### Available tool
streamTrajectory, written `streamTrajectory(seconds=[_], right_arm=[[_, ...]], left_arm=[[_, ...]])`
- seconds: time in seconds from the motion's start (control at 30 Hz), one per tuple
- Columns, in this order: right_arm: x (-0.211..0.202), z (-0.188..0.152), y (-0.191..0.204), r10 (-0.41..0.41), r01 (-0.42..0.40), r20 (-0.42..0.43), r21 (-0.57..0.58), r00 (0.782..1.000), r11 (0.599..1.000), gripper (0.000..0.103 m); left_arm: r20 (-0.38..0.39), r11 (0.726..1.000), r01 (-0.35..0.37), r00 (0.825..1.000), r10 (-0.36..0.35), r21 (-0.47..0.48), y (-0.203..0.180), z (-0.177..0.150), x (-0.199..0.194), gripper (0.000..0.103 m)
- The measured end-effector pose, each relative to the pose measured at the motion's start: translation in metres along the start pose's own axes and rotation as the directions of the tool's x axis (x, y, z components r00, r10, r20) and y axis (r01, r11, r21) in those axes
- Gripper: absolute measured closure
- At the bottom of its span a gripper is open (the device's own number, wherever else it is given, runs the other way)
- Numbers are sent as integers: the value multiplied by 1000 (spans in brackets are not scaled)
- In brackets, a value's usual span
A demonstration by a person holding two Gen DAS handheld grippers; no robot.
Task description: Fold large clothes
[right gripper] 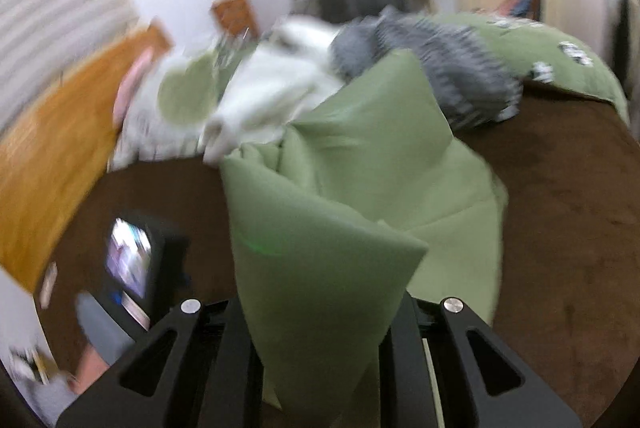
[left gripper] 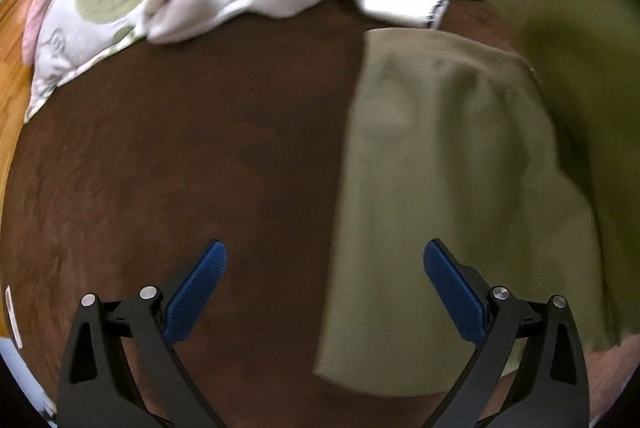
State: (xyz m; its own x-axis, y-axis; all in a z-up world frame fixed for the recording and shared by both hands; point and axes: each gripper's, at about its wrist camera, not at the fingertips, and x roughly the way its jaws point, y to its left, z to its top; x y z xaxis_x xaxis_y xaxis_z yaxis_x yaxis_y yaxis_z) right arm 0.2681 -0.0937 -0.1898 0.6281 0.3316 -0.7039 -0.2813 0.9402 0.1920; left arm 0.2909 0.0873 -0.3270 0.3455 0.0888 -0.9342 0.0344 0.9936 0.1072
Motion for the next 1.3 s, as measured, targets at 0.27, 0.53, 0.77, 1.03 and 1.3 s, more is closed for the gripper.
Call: streamTrajectory(seconds=[0.27, 0.53, 0.77, 1.03, 1.3], right_arm=[[102, -74, 57, -81, 19, -309, -201, 947, 979, 75], [115, -75, 60, -30, -32, -376, -159, 926, 987, 42], [86, -60, 73, 98, -128, -353, -64, 931, 990, 21], [14, -31, 86, 192, -213, -282, -48, 940, 976, 21], [-32, -6, 33, 43, -68, -231, -102, 972, 992, 30]], left_arm=[[-56, 987, -27, 998, 18, -161, 64, -24, 20, 6], [-73, 976, -44, 997, 29, -213, 94, -41, 20, 6], [-55, 965, -28, 998, 14, -259, 109, -45, -15, 6], [-27, 980, 11, 999, -17, -200, 96, -37, -60, 6], [15, 977, 158, 987, -157, -145, 46, -8, -89, 6]])
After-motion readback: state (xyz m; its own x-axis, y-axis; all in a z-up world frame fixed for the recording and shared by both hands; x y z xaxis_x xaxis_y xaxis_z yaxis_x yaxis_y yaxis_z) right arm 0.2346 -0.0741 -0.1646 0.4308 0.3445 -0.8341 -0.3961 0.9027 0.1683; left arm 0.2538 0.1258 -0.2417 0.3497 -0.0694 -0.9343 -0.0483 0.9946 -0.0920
